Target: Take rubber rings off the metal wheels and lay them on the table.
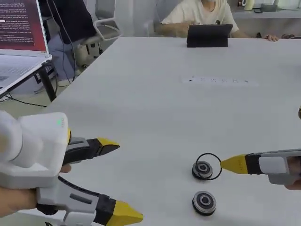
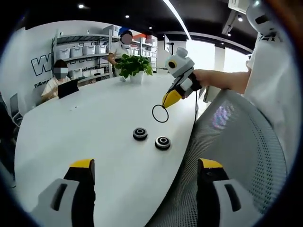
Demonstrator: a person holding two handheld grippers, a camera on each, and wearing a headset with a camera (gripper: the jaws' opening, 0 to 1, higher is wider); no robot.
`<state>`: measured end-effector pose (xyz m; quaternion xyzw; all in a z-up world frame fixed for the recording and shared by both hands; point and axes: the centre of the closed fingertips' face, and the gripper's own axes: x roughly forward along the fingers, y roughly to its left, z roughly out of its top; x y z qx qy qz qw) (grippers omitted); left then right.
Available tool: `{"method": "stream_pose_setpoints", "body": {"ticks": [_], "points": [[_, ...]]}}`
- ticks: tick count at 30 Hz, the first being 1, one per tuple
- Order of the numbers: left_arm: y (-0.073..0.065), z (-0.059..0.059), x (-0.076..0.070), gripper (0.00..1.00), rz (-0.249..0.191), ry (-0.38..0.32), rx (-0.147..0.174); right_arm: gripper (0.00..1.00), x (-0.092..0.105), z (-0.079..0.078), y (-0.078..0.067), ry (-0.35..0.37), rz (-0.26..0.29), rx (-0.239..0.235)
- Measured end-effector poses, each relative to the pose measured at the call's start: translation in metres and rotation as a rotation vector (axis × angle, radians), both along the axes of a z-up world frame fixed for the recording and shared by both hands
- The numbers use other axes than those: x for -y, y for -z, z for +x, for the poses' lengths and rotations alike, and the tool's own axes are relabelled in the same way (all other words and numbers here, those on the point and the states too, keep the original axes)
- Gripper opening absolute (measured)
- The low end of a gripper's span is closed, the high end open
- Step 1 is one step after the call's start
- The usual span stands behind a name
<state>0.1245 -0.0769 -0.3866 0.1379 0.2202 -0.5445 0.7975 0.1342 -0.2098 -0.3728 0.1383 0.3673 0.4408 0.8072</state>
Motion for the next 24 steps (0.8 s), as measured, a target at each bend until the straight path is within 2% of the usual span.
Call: {"method": "stream_pose_setpoints", "body": {"ticks": [7,14,18,24], "points": [[0.007,-0.001,-0.003,0.89,-0.008,-0.032,-0.022,0.00,-0.011,0.001,-0.009,-0.046,-0.025,0.040],[0.009,-0.002,-0.001,0.89,-0.011,-0.032,-0.024,0.00,-0.023,0.003,-0.016,-0.084,-0.038,0.059],[0.012,-0.004,-0.001,0.89,0.004,-0.025,-0.023,0.00,-0.032,0.004,-0.016,-0.124,-0.066,0.074],[0.011,-0.004,-0.001,0.89,-0.001,-0.033,-0.016,0.00,-0.047,0.004,-0.012,-0.177,-0.094,0.079]]}}
